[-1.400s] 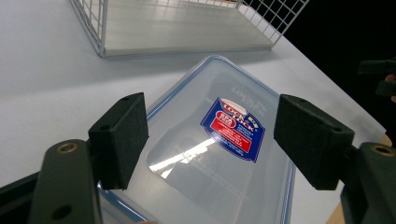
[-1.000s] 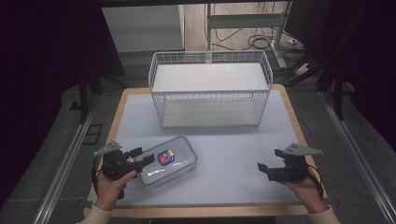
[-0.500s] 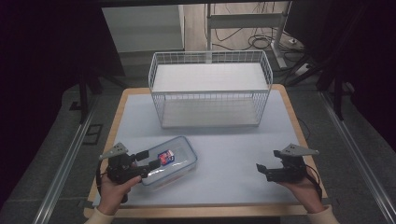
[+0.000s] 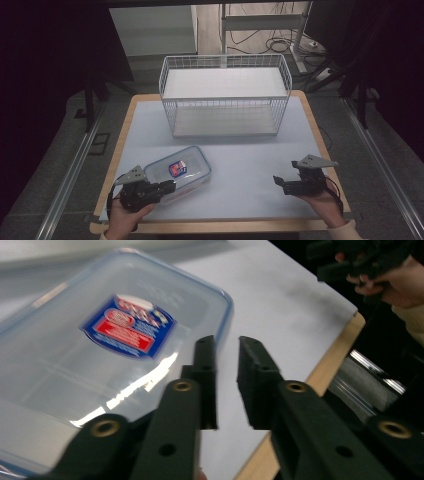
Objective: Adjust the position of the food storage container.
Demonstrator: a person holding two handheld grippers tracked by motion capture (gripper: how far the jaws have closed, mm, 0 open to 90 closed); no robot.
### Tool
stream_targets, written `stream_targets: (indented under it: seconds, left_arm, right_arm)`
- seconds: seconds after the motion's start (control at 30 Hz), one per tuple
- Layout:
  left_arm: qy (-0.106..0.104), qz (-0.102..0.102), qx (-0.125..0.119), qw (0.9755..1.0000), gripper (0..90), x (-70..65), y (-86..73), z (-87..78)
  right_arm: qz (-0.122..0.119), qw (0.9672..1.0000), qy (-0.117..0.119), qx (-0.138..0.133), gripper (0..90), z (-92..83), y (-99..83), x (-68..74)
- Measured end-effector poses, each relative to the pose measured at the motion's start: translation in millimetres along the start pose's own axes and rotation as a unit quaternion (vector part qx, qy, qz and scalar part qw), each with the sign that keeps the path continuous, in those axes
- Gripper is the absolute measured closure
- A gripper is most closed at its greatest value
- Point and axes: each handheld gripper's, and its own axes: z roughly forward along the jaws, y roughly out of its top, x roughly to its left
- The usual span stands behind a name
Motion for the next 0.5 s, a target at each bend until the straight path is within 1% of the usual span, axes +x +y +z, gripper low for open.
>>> stream_targets:
  seconds: [0.07,0.2,0.23,0.27,0.4,0.43,0.5]
  left_arm:
    - [-0.001,-0.002,0.004,1.0000,85.7,-1.2,-1.5,0.4]
    - [0.001,-0.005,0.016,0.9999,87.7,-3.7,-6.7,3.3]
    - [0.001,-0.006,0.020,0.9998,88.9,-4.8,-8.6,4.5]
    - [0.001,-0.006,0.020,0.9998,89.1,-4.8,-8.6,4.5]
    - [-0.001,0.006,0.036,0.9993,89.2,-11.5,-14.2,7.9]
    - [-0.001,0.010,0.046,0.9989,89.2,-13.7,-16.9,10.3]
    - [0.000,0.013,0.056,0.9984,89.3,-14.8,-19.8,12.9]
  right_arm:
    - [0.000,1.0000,0.000,0.000,11.1,0.2,0.1,0.1]
    - [-0.004,1.0000,-0.002,0.005,11.1,1.2,-0.3,0.5]
    - [-0.005,0.9999,-0.007,0.008,11.1,1.8,-0.7,0.1]
    - [-0.005,0.9999,-0.007,0.008,11.1,1.8,-0.7,0.1]
    - [-0.005,0.9999,-0.008,0.008,11.2,1.4,-0.8,0.0]
    - [-0.005,0.9999,-0.008,0.008,11.2,1.7,-0.9,0.2]
    - [-0.006,0.9999,-0.008,0.009,11.2,2.3,-1.2,0.3]
